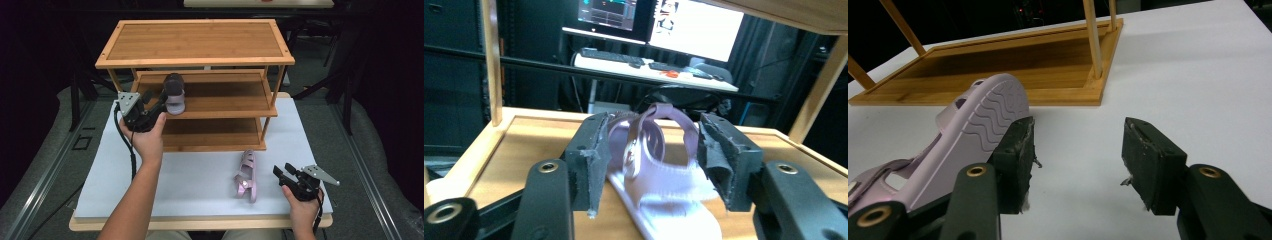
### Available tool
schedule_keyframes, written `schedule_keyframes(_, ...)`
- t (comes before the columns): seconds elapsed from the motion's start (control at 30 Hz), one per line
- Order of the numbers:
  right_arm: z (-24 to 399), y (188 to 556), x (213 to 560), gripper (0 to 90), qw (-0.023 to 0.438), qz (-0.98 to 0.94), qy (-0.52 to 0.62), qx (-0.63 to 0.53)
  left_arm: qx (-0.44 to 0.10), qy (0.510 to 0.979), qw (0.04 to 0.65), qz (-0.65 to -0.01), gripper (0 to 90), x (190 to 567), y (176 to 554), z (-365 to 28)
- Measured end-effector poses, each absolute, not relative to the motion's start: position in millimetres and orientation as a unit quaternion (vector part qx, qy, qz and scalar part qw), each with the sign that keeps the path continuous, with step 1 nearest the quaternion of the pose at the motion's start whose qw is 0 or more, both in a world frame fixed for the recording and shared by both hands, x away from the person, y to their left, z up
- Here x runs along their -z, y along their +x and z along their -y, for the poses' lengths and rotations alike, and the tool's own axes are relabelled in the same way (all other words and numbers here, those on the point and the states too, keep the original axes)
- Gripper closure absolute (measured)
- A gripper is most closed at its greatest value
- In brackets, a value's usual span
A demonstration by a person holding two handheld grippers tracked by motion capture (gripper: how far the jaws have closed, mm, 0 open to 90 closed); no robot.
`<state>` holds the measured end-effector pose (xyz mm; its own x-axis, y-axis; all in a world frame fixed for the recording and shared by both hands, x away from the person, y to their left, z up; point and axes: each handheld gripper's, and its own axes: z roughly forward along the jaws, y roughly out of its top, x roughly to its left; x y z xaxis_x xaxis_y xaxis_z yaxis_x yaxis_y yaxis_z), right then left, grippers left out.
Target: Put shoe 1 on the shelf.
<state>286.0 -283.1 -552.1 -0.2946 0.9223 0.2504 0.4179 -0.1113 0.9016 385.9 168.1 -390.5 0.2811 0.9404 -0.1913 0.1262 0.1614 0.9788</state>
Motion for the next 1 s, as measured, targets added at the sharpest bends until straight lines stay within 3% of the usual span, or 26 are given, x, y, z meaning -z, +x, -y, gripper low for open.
schedule_keyframes(0.2,280.4,285.1,550.7,46.7,0.242,-0.627,0.54,-0.506,-0.377,0.528,0.577,-0.496,56.4,398.3,368.2,-186.4)
schedule_keyframes(0.5,275.7,283.6,547.7,46.9,0.254,-0.636,0.531,-0.499,-0.424,0.527,0.561,-0.478,51.9,421.6,345.9,-209.9)
schedule_keyframes(0.97,243.5,278.7,534.1,47.5,0.282,-0.678,0.482,-0.479,-0.394,0.56,0.529,-0.502,51.7,480.0,311.3,-241.7)
schedule_keyframes(1.0,241.2,277.0,531.9,51.3,0.29,-0.67,0.483,-0.483,-0.393,0.561,0.527,-0.503,51.6,482.3,309.6,-241.9)
